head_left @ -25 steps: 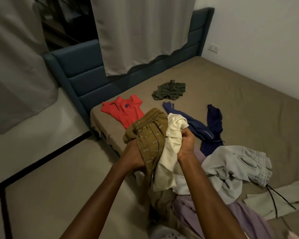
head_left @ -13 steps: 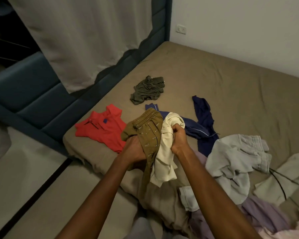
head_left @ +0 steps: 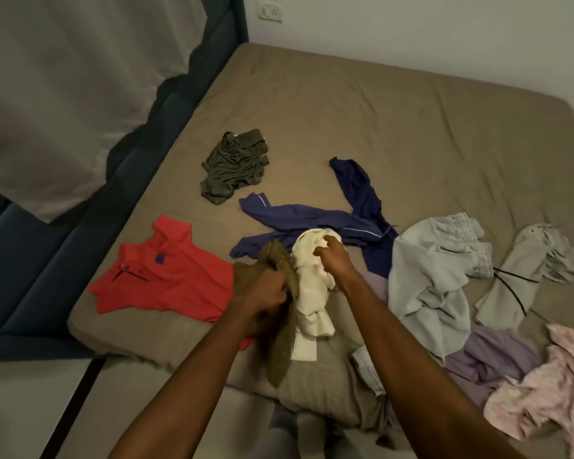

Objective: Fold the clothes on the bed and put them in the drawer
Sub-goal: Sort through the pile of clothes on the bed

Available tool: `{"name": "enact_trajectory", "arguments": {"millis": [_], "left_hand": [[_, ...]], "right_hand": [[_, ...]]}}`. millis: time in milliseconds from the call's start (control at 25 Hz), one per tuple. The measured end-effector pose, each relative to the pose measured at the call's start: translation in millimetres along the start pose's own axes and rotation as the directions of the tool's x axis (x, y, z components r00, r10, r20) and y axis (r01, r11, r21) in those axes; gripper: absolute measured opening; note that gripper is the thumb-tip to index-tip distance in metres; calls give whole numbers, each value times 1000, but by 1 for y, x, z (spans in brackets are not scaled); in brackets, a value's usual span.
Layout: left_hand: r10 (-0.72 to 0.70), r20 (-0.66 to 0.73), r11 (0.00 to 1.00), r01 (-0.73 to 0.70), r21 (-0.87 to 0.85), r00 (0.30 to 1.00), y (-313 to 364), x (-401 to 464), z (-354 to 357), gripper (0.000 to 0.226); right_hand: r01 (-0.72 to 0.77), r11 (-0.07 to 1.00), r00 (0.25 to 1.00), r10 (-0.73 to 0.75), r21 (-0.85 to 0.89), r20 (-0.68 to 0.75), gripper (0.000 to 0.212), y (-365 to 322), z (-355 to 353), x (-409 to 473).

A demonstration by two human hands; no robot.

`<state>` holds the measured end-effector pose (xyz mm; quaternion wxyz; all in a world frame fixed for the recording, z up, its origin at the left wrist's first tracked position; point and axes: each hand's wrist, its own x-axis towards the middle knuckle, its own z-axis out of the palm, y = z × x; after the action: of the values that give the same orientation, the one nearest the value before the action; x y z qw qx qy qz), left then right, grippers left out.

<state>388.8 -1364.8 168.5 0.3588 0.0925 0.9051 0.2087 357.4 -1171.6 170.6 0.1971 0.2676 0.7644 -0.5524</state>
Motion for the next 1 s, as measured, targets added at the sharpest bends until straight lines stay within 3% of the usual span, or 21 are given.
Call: {"name": "enact_trajectory", "arguments": {"millis": [200, 400, 640, 800, 1000], "left_hand": [[151, -38, 988, -151, 19, 988, 41, 12, 8, 49], [378, -89, 922, -366, 124, 922, 137, 29, 16, 43], [559, -17, 818, -548, 177, 829, 257, 46, 69, 39], [606, 71, 760, -602, 245, 793, 324, 59, 119, 33], [581, 61, 796, -582, 167, 812, 407, 87, 181, 31]], "right_hand": [[-71, 978, 993, 88, 199, -80, 31, 42, -45, -19], [-48, 956, 962, 123, 290, -245, 31, 83, -115, -46], [2, 916, 900, 173, 401, -400, 31, 137, -210, -74], [9, 883, 870, 224, 469, -439, 30, 199, -274, -88], [-60, 855, 846, 317, 516, -428, 32, 273, -352, -82]]}}
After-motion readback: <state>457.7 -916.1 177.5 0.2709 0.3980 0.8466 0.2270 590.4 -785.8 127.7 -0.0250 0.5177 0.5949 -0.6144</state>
